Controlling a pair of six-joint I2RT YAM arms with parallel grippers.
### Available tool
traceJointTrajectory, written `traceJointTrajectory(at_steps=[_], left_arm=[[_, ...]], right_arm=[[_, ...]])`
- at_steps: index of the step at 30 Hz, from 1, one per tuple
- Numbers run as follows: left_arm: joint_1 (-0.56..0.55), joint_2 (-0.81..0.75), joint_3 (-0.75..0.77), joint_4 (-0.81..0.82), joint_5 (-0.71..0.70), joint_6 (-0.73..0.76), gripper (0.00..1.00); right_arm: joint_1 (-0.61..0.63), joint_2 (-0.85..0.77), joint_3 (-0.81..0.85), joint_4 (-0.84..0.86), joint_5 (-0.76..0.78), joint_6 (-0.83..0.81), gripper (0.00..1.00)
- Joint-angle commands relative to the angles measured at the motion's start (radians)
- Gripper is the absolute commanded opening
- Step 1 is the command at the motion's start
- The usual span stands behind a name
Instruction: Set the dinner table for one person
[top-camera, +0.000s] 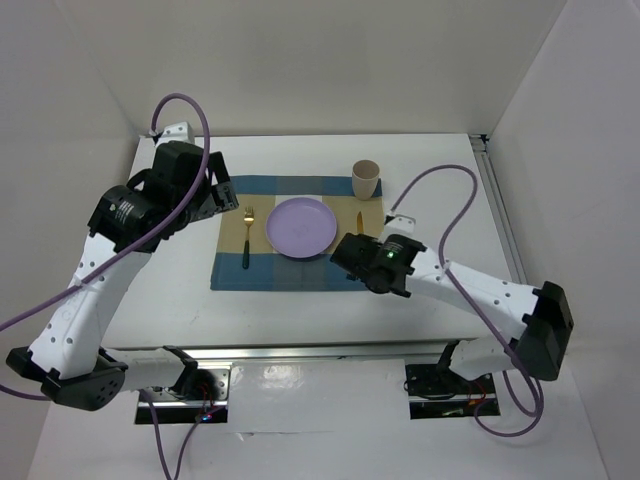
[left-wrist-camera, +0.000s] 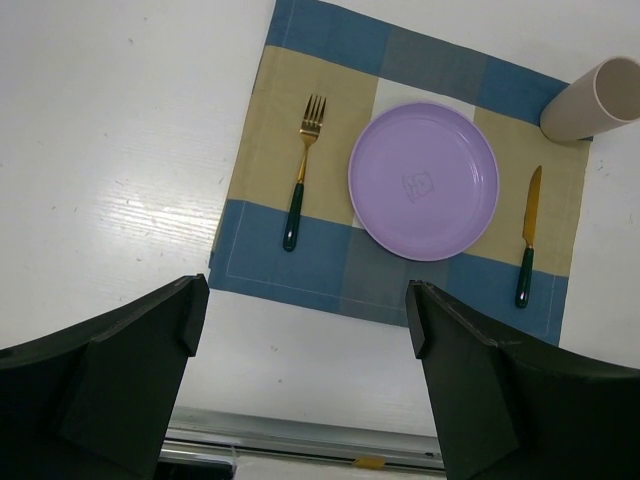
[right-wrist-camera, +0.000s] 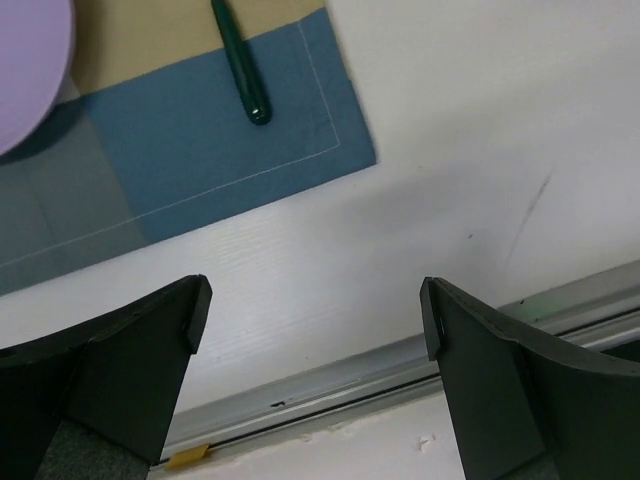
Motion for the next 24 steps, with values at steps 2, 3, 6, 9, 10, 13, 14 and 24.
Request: traceJointTrajectory(at_steps=[2, 3, 6, 9, 10, 13, 14, 24], left_arm=[[0.007, -0.009, -0.005, 0.017, 0.011, 0.013, 1.0], [0.007, -0.009, -0.005, 0.017, 0.011, 0.013, 1.0], [0.007, -0.009, -0.005, 0.017, 0.011, 0.013, 1.0], [0.007, -0.009, 0.004, 0.017, 0.011, 0.013, 1.0], [0.007, -0.018, 0.004, 0.017, 0.011, 0.013, 1.0], [0.007, -0.018, 0.004, 0.017, 0.011, 0.023, 1.0], [0.007, -0.018, 0.004, 0.017, 0.011, 0.023, 1.0], [0.007, -0.009, 0.004, 0.027, 0.002, 0.023, 1.0]], right_arm=[[-0.004, 0.012, 0.002, 0.27, -0.024, -0.29, 0.99], [-0.004, -0.004, -0.018, 0.343, -0.045, -0.349, 0.99], [-0.033, -0.1, -0.118, 0.652, -0.191, -0.574, 0.99], [-0.145, -0.15, -0.146, 0.77, -0.355, -0.662, 0.99], [-0.178, -0.15, -0.129, 0.77, -0.376, -0.662, 0.99], [-0.298, -0.11, -0.042, 0.66, -0.375, -0.671, 0.99], [-0.344, -0.101, -0.023, 0.636, -0.352, -0.694, 0.99], [-0.622, -0.168, -0.049, 0.628, -0.432, -0.789, 0.99]])
